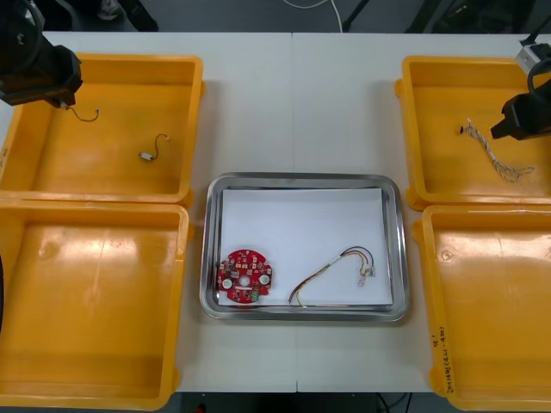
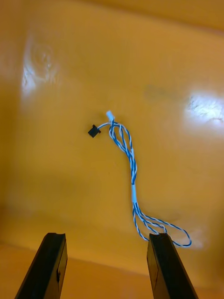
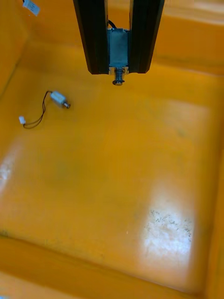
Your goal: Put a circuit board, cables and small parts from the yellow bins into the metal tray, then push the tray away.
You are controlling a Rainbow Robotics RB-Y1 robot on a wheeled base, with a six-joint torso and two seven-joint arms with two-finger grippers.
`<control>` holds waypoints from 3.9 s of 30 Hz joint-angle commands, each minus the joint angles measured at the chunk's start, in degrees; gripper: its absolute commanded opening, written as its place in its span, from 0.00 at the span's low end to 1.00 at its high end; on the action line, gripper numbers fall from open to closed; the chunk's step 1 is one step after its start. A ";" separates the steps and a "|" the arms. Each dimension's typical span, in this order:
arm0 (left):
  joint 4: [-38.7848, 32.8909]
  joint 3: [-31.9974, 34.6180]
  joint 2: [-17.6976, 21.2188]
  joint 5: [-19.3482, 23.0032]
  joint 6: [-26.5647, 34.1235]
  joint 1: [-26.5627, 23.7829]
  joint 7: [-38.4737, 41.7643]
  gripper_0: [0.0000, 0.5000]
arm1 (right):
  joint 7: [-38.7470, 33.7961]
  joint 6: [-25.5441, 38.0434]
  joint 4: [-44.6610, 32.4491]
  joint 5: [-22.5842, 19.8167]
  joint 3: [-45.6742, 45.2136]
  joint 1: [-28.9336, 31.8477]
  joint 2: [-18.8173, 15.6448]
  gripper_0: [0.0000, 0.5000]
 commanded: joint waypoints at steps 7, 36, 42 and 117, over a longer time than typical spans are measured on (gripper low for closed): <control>-14.42 2.05 0.59 -1.54 11.40 0.18 -0.54 0.00 | 5.02 -7.90 -0.85 -1.43 7.74 1.34 -3.66 1.00; -29.18 -19.48 -15.40 5.40 11.40 -0.44 21.96 0.00 | 18.55 -21.87 28.95 -3.10 7.74 -11.76 -0.50 1.00; -27.60 -25.11 -15.76 7.69 11.08 -0.44 23.01 0.00 | 18.20 -23.81 33.87 -4.68 7.30 -13.96 0.91 1.00; -25.49 -44.00 -10.13 2.24 -17.66 12.57 26.09 1.00 | 24.44 -25.04 35.10 -4.59 6.77 -7.54 2.58 0.00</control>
